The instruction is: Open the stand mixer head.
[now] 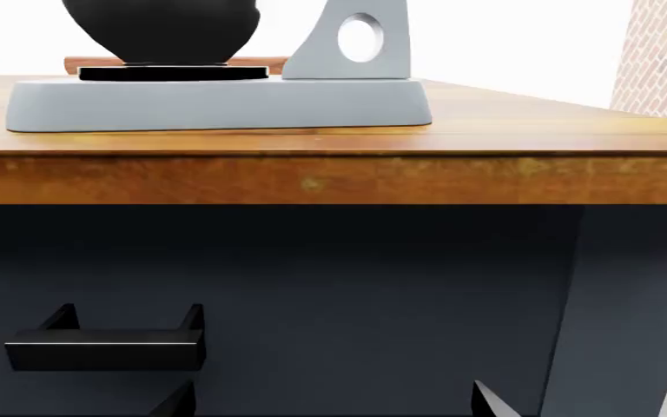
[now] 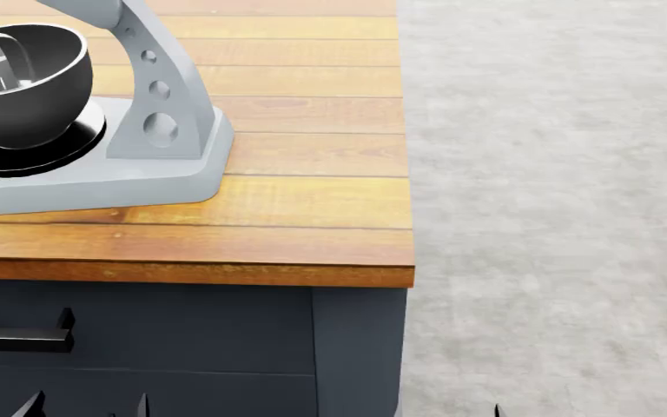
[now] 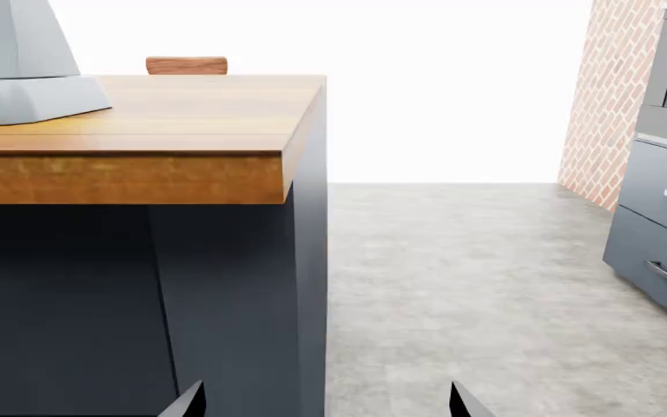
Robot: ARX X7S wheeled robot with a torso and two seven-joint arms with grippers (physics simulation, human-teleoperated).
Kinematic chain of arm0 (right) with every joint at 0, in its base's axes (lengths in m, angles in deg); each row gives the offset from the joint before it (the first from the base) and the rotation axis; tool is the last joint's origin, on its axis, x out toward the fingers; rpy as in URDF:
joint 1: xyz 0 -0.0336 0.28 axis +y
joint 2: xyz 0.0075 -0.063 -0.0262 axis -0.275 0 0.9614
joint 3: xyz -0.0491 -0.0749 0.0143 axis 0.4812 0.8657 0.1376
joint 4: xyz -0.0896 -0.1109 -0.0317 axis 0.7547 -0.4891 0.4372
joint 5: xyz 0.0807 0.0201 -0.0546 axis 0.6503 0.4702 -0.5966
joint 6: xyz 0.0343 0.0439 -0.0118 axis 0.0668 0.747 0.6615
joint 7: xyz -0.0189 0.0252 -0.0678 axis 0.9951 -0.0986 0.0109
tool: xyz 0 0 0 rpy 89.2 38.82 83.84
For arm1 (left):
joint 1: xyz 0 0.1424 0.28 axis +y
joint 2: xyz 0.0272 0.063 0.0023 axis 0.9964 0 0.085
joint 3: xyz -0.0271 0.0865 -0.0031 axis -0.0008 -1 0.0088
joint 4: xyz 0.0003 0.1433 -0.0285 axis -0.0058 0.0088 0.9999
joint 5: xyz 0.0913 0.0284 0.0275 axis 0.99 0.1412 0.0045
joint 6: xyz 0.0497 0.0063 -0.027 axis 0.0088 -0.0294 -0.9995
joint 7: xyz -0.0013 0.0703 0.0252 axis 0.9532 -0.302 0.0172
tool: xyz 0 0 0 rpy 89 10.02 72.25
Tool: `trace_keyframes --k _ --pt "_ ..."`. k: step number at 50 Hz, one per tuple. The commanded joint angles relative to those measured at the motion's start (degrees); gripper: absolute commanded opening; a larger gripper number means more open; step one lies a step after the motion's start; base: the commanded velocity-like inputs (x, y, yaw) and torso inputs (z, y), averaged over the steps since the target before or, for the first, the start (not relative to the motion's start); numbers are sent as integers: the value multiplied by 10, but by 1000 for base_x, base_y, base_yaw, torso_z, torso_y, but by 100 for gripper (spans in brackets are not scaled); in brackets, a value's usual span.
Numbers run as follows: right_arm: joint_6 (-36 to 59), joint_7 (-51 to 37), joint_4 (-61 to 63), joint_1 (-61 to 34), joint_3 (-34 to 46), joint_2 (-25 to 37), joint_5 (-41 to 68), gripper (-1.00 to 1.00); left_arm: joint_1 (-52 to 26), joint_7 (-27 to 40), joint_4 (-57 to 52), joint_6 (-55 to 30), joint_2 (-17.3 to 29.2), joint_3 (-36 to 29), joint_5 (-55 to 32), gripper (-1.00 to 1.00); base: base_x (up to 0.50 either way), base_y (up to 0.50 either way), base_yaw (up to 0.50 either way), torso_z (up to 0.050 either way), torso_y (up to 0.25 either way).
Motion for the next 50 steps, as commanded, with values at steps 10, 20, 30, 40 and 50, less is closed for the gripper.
trace_keyframes --k 10,20,30,40,50 --pt "11 -32 -9 -9 30 24 22 100 5 19 -7 6 27 -25 -31 100 0 0 0 0 0" --pt "19 -48 -9 -8 41 32 33 100 3 52 -8 -2 34 -31 -24 100 0 0 0 0 0" --pt "17 -60 -11 -10 51 40 37 100 -3 61 8 18 42 -44 -27 100 0 0 0 0 0" --pt "18 -67 -10 -10 59 47 45 100 5 64 -3 21 50 -50 -39 100 0 0 0 0 0" --pt "16 -75 -12 -12 66 53 52 100 1 74 1 24 56 -57 -43 100 0 0 0 0 0"
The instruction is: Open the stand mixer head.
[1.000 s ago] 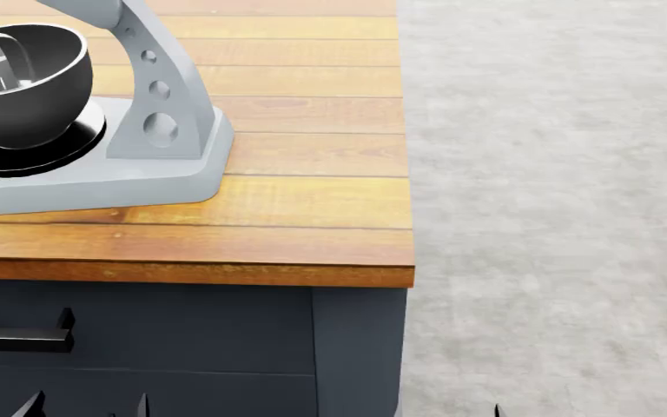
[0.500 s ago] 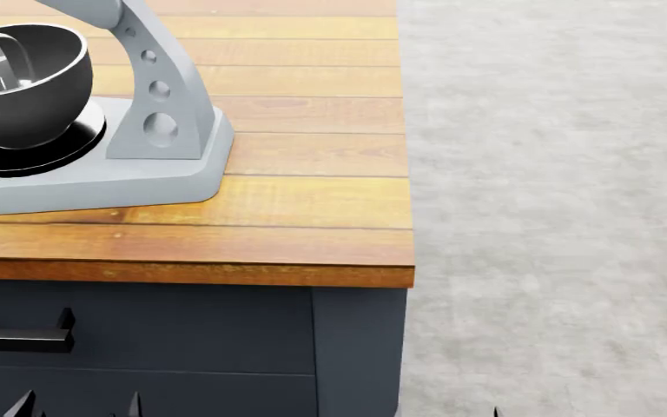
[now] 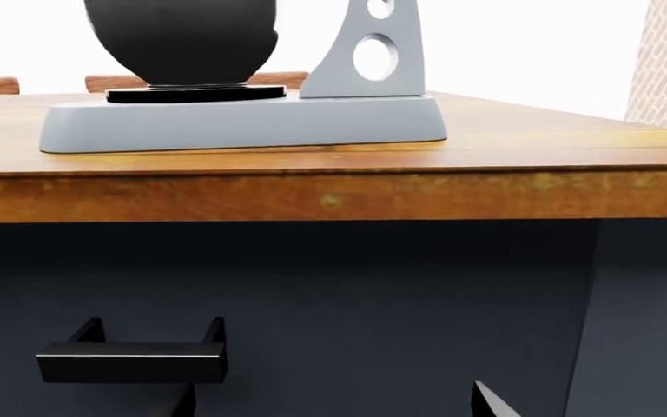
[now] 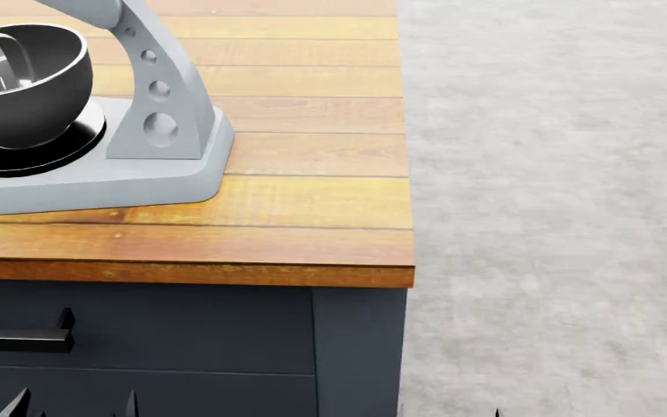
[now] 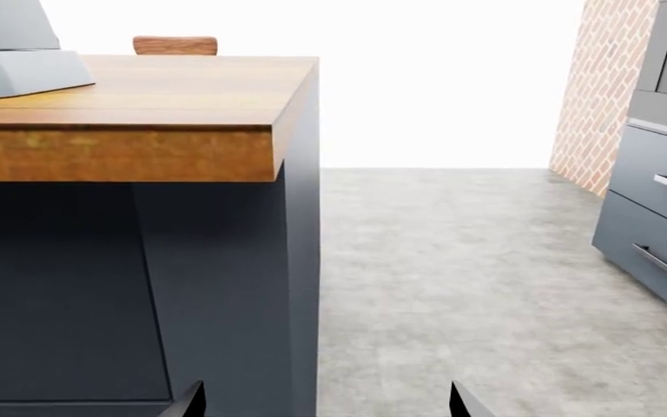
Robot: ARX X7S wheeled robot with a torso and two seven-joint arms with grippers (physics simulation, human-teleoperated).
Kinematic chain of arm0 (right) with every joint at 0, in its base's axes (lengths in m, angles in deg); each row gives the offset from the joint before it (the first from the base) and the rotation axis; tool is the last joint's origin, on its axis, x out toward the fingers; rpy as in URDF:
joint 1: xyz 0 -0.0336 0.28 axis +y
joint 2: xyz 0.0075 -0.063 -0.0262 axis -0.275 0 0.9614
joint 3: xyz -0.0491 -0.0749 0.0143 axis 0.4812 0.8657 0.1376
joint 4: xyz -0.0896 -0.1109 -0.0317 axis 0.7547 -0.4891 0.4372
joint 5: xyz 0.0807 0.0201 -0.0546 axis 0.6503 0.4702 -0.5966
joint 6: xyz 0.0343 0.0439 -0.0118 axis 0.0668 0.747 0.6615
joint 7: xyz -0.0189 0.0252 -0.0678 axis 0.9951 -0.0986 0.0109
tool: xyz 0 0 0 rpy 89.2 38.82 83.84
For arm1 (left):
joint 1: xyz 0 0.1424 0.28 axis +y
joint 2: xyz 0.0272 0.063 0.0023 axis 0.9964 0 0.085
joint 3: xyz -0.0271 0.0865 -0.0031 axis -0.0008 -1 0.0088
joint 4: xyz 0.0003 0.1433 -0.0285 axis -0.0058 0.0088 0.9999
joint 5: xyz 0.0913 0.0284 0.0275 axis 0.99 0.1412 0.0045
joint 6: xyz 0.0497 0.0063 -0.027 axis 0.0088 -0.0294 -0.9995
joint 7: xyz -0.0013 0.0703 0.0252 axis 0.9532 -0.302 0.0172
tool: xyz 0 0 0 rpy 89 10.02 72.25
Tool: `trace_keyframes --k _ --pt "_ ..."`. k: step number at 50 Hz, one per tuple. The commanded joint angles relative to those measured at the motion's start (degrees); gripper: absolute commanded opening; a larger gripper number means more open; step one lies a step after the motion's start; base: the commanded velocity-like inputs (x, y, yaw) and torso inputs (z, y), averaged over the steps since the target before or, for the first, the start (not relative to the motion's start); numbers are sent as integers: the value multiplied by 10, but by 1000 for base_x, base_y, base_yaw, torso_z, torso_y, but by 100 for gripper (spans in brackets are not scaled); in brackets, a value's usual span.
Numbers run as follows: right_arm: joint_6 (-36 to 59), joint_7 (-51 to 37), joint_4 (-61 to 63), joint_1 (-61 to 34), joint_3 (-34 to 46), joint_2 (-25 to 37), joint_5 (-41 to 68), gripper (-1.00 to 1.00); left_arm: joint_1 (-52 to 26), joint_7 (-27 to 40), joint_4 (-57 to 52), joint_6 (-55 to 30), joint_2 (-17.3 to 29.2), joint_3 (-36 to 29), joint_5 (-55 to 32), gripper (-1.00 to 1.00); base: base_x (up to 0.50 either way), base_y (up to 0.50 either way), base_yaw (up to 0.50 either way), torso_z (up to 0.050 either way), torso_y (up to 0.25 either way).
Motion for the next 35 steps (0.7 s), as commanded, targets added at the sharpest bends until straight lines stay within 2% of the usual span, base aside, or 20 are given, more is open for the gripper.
trace_keyframes --k 1,4,6,8,12,13,14,15,16,20,22,23,24,25,27,28,29,31,33,35 --pt "0 -9 -2 -1 9 7 8 100 -4 11 6 6 6 -10 -4 100 0 0 0 0 0" --pt "-1 -12 0 -1 12 9 10 100 -1 13 3 12 10 -11 -5 100 0 0 0 0 0" --pt "-2 -14 -1 -1 14 11 9 100 11 -19 3 61 21 -19 -24 100 0 0 0 0 0" --pt "-2 -14 -3 -3 15 12 12 100 19 -15 9 118 25 -20 -5 100 0 0 0 0 0" --pt "-2 -17 0 -1 18 14 14 100 9 19 -16 32 11 -5 -27 100 0 0 0 0 0" --pt "-2 -18 1 0 18 15 15 100 4 45 -24 -6 8 -4 -6 100 0 0 0 0 0" --pt "-2 -18 0 -2 18 16 16 100 -4 37 -32 -51 6 -2 -33 100 0 0 0 0 0" --pt "-2 -18 0 -2 19 16 17 100 0 35 -18 10 12 -8 -14 100 0 0 0 0 0" --pt "-3 -19 0 -1 20 16 17 100 5 -1 -13 29 15 -7 -55 100 0 0 0 0 0" --pt "15 -15 17 0 14 18 42 100 12 -34 -19 53 30 -23 -65 100 0 0 0 0 0" --pt "78 -44 52 -6 7 15 45 100 13 -33 -24 53 30 -19 -76 100 0 0 0 0 0" --pt "94 -7 85 2 9 25 85 100 13 -20 -32 49 32 -20 -57 100 0 0 0 0 0" --pt "73 47 102 10 31 47 98 100 14 -26 -40 46 35 -21 -66 100 0 0 0 0 0" --pt "9 -10 102 16 30 38 23 100 14 -19 -50 35 36 -18 -65 100 0 0 0 0 0" --pt "95 -27 121 -10 14 30 56 100 15 -20 -58 26 39 -19 -70 100 0 0 0 0 0" --pt "181 -81 147 -60 -14 15 91 100 16 -25 -60 34 43 -23 -66 100 0 0 0 0 0" --pt "267 -116 161 -110 2 14 81 100 15 -25 -64 25 46 -19 -74 100 0 0 0 0 0" --pt "395 -68 214 -113 -36 2 159 100 17 -22 -73 26 49 -17 -72 100 0 0 0 0 0" --pt "284 15 212 -66 5 25 153 100 24 -23 -82 46 52 -17 -68 100 0 0 0 0 0" --pt "266 14 192 -64 -2 23 153 100 22 -23 -68 63 51 -22 -57 100 0 0 0 0 0"
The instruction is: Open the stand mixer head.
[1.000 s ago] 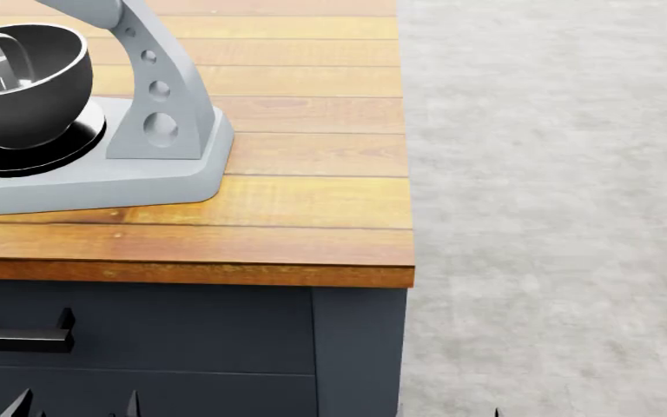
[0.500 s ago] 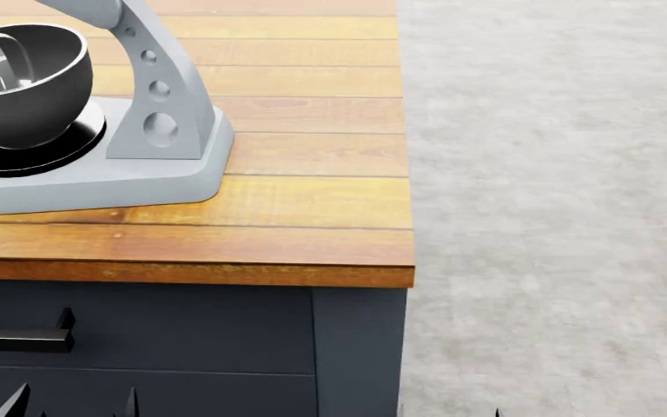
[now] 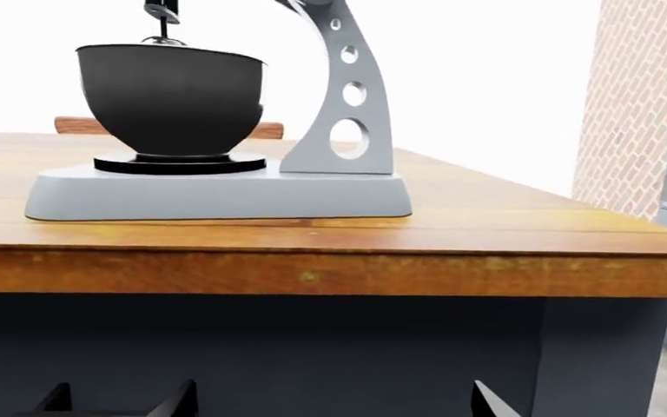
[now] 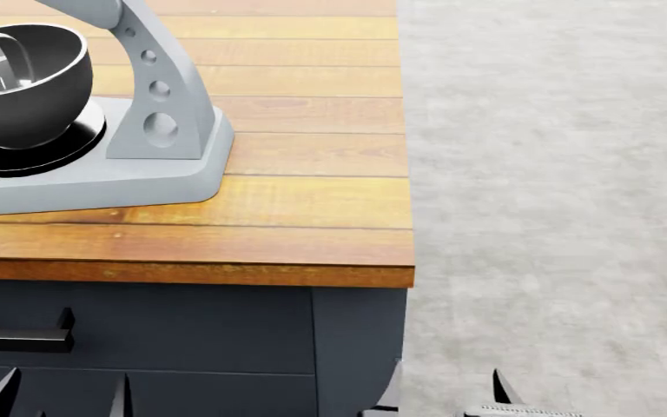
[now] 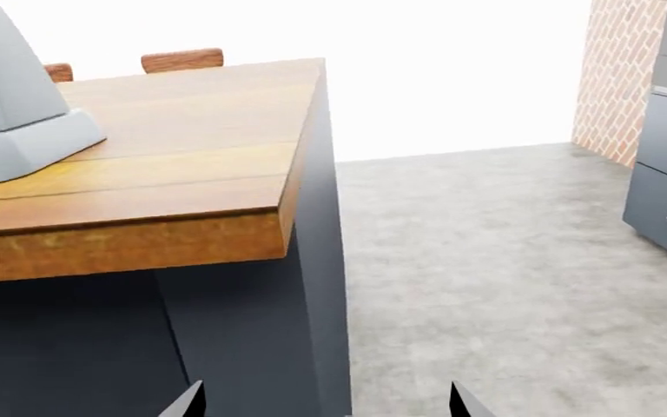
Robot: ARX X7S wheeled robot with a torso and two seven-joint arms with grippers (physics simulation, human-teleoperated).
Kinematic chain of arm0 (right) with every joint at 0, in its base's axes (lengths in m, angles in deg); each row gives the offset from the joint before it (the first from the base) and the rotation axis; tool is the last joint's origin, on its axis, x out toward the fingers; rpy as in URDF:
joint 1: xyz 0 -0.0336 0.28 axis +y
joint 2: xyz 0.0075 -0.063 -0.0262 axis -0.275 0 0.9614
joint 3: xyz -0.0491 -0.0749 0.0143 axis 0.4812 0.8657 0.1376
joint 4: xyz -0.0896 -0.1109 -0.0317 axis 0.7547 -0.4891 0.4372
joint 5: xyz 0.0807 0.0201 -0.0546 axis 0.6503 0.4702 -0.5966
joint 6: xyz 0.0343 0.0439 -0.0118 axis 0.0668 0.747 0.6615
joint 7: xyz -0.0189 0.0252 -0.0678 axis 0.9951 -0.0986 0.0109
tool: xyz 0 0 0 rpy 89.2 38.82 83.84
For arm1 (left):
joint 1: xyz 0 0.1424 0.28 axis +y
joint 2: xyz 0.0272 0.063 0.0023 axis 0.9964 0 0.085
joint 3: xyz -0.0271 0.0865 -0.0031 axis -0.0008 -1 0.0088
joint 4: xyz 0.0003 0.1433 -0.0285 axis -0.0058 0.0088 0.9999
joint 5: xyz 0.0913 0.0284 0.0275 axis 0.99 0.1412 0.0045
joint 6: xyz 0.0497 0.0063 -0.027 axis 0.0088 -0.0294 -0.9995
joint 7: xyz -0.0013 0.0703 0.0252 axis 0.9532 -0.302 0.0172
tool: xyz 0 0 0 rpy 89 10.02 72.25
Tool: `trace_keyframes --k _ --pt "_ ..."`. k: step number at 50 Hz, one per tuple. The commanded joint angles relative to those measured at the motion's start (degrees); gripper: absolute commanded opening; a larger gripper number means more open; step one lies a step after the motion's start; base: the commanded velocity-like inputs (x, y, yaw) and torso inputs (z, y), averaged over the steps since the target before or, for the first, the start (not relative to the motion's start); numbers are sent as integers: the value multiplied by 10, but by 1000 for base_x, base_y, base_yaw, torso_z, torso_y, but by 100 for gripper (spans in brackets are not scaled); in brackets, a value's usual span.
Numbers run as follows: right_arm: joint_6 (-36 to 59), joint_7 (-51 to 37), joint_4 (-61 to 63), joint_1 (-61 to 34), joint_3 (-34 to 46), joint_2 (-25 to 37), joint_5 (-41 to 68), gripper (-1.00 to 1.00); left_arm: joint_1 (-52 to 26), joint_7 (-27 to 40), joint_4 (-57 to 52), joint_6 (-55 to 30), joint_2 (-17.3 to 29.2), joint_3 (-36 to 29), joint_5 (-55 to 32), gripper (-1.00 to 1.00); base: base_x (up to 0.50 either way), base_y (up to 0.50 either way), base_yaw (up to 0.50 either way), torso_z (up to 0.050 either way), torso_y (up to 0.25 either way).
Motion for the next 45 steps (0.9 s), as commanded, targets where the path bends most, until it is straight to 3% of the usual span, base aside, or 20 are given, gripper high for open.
trace_keyframes --k 1,3,6,23,26,30,33,45 --pt "96 39 70 -22 -1 9 58 100 7 0 -15 33 13 -7 14 100 0 0 0 0 0" --pt "-2 10 38 -9 24 14 -24 100 5 -2 -10 27 14 -8 9 100 0 0 0 0 0" --pt "-28 -11 20 -14 34 14 -59 100 4 11 -7 20 12 -6 17 100 0 0 0 0 0" --pt "-26 -24 44 -10 29 24 -46 100 -5 32 -34 -28 17 -11 15 100 0 0 0 0 0" --pt "17 -49 91 -29 16 32 -56 100 -22 20 -116 -96 44 4 -28 100 0 0 0 0 0" --pt "152 -68 182 -105 -8 48 -47 100 -83 60 -251 -248 79 55 -78 100 0 0 0 0 0" --pt "220 -72 245 -148 -26 50 -25 100 -125 84 -296 -310 91 69 -88 100 0 0 0 0 0" --pt "286 -67 279 -211 -36 60 4 100 -173 112 -342 -378 99 92 -120 100 0 0 0 0 0"
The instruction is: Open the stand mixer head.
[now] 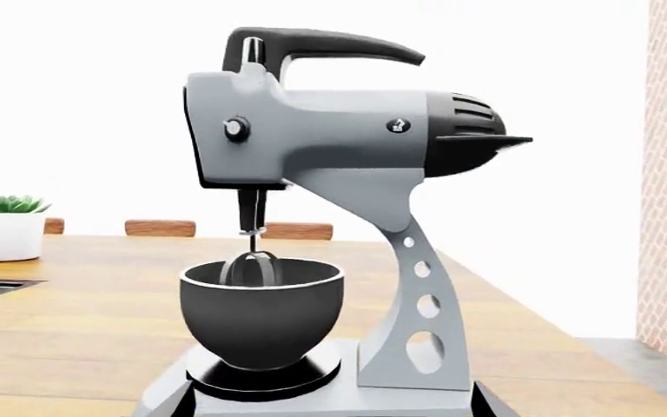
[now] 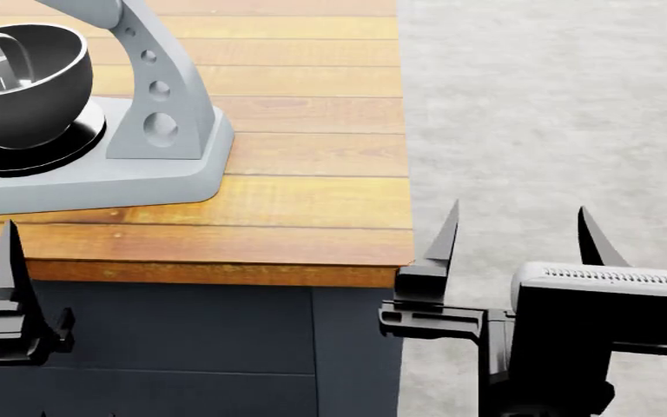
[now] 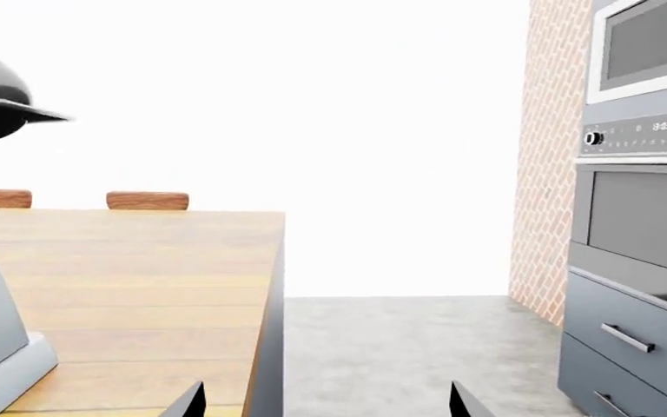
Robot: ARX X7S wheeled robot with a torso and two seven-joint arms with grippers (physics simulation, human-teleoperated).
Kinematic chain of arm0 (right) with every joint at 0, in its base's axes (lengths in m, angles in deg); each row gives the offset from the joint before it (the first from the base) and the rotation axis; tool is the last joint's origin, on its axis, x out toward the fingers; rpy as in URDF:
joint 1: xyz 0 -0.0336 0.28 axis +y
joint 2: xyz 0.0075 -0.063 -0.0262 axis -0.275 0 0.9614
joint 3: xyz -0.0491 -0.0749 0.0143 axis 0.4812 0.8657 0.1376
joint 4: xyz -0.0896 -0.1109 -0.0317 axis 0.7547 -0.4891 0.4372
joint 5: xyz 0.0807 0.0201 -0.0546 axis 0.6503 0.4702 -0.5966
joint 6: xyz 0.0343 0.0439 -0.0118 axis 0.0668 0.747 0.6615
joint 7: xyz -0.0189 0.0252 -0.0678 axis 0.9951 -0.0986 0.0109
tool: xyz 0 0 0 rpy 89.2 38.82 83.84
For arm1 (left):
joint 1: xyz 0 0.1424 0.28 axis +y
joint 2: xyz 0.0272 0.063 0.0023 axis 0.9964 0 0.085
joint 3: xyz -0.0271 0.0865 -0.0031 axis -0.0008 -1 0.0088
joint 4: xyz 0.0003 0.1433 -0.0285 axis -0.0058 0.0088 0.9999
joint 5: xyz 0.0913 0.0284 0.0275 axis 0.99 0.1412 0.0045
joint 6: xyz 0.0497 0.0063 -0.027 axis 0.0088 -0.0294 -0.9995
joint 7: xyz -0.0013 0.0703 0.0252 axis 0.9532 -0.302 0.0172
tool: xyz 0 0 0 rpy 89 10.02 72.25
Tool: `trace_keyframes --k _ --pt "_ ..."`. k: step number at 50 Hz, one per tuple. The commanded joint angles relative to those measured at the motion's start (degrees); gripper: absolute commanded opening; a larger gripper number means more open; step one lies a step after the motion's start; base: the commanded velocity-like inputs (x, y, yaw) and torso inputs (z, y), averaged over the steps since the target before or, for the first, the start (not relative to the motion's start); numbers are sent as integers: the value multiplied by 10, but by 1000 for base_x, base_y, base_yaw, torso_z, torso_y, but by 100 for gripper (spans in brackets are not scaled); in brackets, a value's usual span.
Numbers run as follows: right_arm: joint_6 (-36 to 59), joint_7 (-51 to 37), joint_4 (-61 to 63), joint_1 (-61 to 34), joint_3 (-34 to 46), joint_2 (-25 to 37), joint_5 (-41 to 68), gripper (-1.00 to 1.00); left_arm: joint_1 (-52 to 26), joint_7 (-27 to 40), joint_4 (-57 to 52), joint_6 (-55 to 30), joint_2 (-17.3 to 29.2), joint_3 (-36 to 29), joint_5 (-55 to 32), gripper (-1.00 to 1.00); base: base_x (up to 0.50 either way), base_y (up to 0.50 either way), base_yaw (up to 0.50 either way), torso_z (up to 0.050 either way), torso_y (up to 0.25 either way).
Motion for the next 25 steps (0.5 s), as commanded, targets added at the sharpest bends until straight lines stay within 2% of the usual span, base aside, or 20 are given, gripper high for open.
trace_keyframes --k 1,10,25 --pt "89 -10 59 -69 -16 11 20 100 -51 31 -76 -93 18 26 -33 100 0 0 0 0 0" --pt "61 -17 47 -60 -14 17 6 100 -44 39 -80 -87 16 34 -35 100 0 34 0 0 0" --pt "64 -23 48 -57 -11 18 11 100 -41 44 -78 -79 14 28 -31 100 0 500 0 0 0"
